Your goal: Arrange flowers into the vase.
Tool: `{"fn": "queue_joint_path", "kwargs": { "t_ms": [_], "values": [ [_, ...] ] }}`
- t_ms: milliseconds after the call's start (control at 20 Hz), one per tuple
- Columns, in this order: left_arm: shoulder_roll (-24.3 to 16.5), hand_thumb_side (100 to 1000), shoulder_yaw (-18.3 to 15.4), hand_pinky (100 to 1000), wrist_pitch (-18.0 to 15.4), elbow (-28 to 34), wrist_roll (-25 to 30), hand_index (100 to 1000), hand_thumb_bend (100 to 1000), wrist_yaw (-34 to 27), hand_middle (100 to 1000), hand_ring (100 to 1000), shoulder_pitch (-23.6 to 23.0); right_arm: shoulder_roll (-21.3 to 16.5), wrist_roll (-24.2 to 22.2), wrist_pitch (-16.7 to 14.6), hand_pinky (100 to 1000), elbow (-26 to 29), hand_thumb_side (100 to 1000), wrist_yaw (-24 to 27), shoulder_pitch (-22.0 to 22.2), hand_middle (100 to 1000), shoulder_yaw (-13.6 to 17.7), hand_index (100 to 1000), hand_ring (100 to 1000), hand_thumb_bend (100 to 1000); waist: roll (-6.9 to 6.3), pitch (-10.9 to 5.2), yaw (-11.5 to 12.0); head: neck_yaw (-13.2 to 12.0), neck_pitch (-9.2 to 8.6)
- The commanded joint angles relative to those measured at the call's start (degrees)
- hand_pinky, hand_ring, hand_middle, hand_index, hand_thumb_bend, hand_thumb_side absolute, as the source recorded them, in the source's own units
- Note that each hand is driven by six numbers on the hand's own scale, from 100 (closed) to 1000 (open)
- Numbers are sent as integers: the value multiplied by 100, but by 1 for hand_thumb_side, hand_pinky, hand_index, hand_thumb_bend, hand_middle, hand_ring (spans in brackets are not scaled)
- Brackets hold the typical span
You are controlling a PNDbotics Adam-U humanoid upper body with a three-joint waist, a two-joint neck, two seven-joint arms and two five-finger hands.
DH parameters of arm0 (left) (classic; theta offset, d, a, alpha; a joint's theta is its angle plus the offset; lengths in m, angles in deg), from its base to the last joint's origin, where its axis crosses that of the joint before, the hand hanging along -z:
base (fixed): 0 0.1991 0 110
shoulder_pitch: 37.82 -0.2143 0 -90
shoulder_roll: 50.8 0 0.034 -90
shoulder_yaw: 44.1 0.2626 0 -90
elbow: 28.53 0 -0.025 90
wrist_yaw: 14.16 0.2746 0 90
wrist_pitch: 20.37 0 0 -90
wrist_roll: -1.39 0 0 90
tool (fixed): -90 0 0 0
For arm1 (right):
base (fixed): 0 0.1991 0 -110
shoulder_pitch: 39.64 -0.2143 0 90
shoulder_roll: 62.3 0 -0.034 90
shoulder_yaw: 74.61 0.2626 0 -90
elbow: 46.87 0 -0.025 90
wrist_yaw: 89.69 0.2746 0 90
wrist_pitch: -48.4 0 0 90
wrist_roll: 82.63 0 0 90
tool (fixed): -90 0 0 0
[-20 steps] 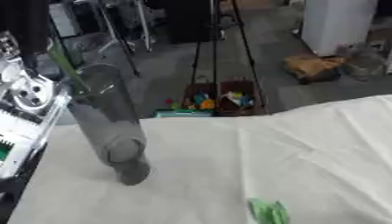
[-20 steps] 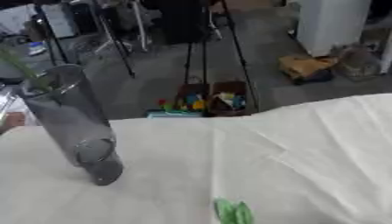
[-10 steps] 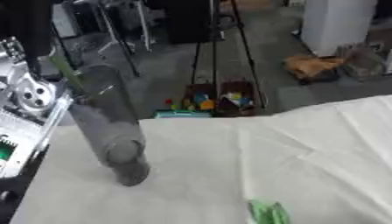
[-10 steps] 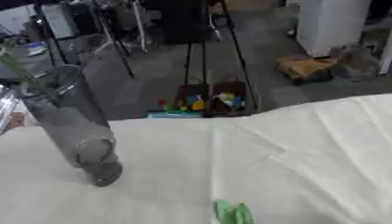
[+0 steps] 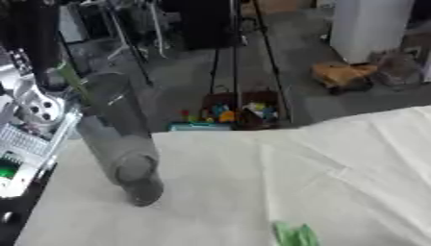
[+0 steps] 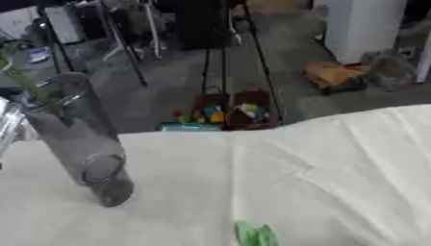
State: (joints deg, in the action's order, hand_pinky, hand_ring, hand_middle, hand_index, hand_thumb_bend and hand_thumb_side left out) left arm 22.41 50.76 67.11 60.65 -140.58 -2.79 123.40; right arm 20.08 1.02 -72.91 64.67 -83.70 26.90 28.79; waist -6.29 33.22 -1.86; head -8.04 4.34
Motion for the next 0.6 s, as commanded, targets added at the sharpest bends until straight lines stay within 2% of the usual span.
{"fn": "queue_joint_path", "kwargs": {
  "t_ms": [50,200,350,600],
  "values": [
    [-96,635,-50,106,-10,-20,0,115,150,-42,173,174,136,-37,-21,-3,612,-122,862,-35,31,448,-10,790,843,100,-108,-58,24,-30,-111],
    [-86,648,-32,129,-11,-78,0,128,177,-74,198,199,139,-37,-27,-1,613,-120,862,-34,32,447,-8,790,844,100,-115,-50,16,-31,-124],
    [-89,657,13,184,-15,-108,1,158,241,-71,254,258,127,-40,-31,-1,614,-118,862,-33,33,447,-6,791,844,100,-122,-38,12,-30,-128],
    [-96,675,53,238,14,-141,95,203,252,-65,329,338,112,-44,-45,1,614,-115,863,-29,34,446,-5,792,845,100,-127,-18,11,-23,-131]
  ]
}}
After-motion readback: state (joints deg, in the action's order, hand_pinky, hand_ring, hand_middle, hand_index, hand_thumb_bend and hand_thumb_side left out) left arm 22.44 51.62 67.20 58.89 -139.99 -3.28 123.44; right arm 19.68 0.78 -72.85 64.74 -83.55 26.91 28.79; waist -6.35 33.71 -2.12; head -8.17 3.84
